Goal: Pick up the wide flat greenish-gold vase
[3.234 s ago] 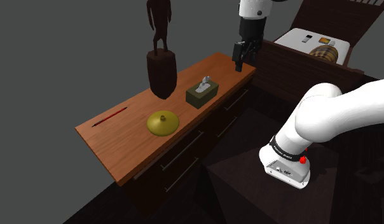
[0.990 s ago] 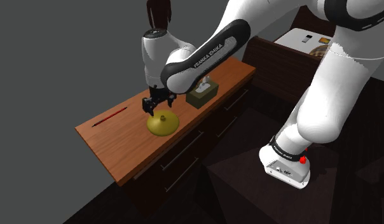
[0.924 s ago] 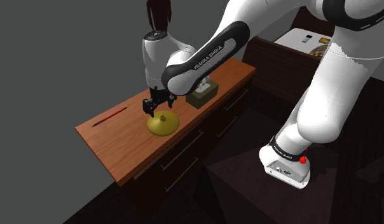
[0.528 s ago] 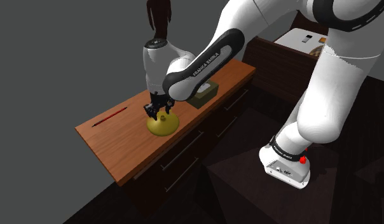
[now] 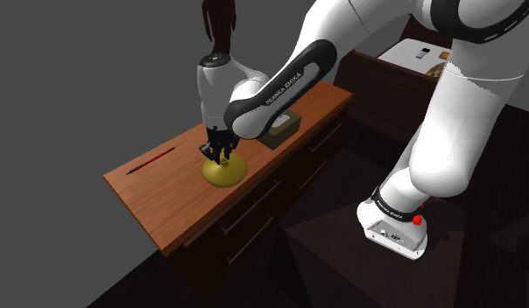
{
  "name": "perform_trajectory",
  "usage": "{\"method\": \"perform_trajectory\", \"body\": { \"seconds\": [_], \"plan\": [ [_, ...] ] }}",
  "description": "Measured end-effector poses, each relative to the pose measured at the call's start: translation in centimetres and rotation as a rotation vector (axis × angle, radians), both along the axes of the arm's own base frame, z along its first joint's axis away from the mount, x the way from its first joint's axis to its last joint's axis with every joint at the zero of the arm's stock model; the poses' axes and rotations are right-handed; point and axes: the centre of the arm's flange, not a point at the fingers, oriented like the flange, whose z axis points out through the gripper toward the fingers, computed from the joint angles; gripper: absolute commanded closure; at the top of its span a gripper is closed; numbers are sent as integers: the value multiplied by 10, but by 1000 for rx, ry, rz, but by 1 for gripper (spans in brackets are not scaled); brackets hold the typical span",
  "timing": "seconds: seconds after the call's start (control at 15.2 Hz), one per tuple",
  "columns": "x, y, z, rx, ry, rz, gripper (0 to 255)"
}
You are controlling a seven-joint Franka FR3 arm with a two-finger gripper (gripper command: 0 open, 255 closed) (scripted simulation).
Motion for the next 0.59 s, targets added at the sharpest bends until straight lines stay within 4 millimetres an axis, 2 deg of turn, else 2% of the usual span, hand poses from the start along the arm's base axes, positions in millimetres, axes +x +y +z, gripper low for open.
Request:
{"method": "perform_trajectory", "body": {
  "seconds": [0.2, 0.59],
  "plan": [
    [-1, 0, 6, 0, 1, 0, 255],
    [1, -1, 37, 0, 1, 0, 255]
  ]
}}
